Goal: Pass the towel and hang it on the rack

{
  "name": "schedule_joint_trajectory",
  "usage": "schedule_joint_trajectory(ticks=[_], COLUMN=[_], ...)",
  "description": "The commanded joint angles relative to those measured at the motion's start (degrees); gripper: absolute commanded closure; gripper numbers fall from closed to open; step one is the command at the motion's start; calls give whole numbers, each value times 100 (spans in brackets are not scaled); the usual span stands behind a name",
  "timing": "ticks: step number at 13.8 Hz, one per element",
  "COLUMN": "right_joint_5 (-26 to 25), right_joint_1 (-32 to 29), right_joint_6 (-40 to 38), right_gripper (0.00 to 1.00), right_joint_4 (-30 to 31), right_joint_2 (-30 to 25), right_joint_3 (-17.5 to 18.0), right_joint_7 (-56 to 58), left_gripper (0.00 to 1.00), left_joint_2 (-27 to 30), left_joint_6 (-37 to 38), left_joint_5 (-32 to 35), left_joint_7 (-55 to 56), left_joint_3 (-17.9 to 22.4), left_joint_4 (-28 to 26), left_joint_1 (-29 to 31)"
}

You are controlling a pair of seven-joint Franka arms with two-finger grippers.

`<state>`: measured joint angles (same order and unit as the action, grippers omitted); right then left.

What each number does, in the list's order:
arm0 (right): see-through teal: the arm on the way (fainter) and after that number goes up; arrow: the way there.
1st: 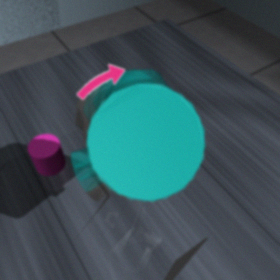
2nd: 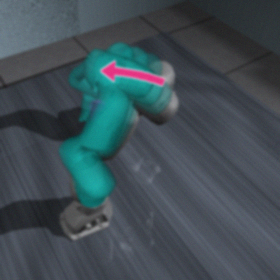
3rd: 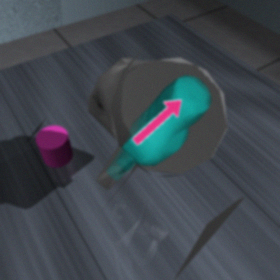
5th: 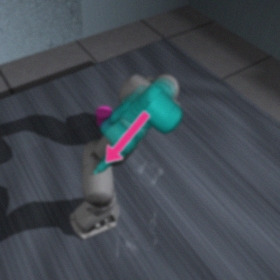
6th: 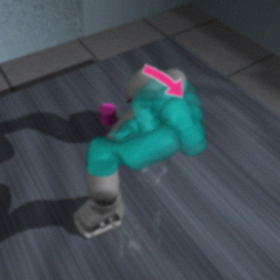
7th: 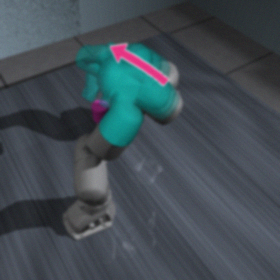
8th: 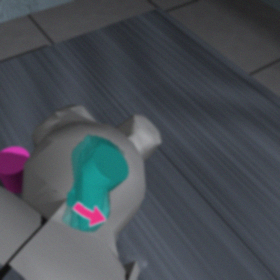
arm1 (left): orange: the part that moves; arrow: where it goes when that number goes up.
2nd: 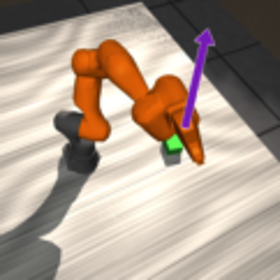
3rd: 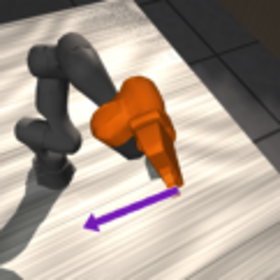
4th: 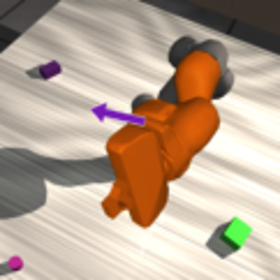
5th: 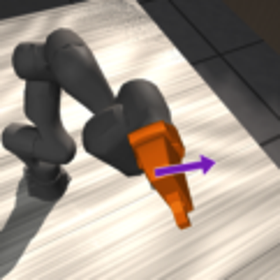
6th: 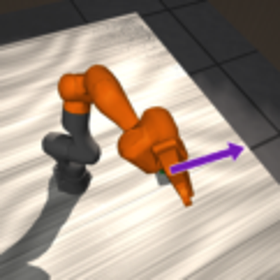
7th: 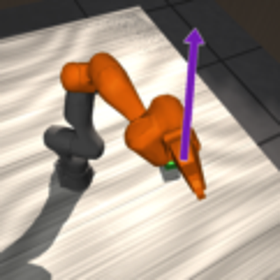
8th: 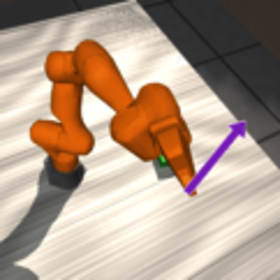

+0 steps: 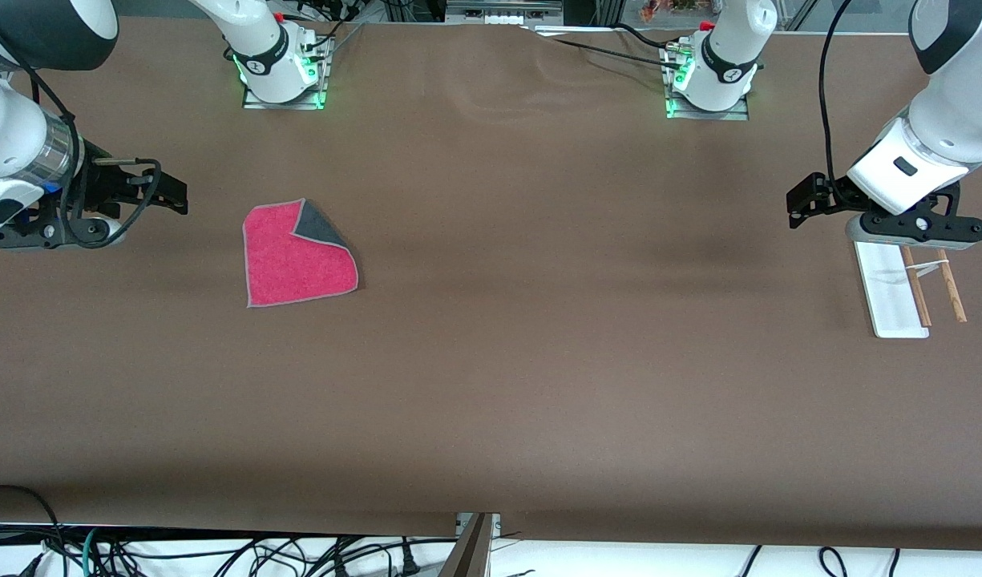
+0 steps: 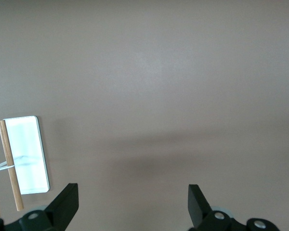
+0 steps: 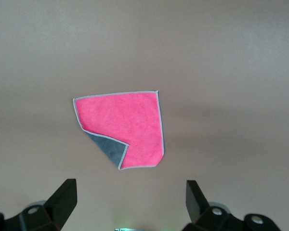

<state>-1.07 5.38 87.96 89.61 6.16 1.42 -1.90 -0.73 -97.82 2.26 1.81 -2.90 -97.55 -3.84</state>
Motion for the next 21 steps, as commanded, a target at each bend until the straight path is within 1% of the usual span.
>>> schedule_joint_trajectory(ticks=[1, 21], right_joint_5=[-103, -68], right_joint_1=[-81, -90], right_joint_6=[20, 178], right_gripper=[0, 0], right_joint_4=[65, -32], right_joint_2=[-132, -44], right_joint_3=[87, 78], right_joint_7=[15, -3], left_gripper=[0, 0], left_joint_2=[20, 20], left_joint_6=[53, 53], left_joint_5=[-50, -50], left_joint_7=[-102, -102], left_joint_3=[-17, -17], left_joint_4=[8, 8], left_joint_1=[24, 32])
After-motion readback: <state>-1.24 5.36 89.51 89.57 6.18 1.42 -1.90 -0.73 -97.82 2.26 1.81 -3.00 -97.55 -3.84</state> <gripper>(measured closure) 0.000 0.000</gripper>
